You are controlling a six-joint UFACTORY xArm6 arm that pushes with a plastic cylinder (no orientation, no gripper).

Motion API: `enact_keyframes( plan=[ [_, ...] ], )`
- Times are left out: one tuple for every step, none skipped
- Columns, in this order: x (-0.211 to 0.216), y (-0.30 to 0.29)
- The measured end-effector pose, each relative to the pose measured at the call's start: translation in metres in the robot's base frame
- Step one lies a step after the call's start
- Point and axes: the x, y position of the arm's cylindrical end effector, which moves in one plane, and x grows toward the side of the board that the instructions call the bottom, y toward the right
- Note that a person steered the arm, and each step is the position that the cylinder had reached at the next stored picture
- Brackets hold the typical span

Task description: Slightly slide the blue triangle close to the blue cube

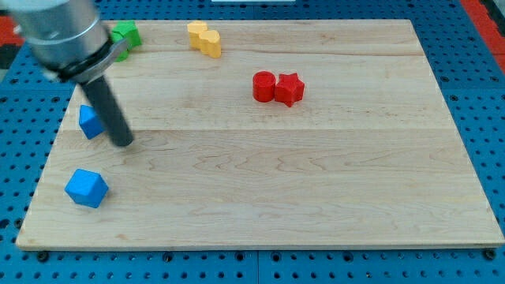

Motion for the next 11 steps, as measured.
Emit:
enact_keyframes(
  plan=[
    [-0.063, -0.006],
    [-0.027, -0.069],
    [0.009, -0.020],
    [0.030, -0.021],
    [-0.037, -0.027],
    [-0.002, -0.073],
    [0.033, -0.099],
    [0.042, -0.109],
    [0.044, -0.130],
    [0.053, -0.082],
    [0.055, -0.080]
  ],
)
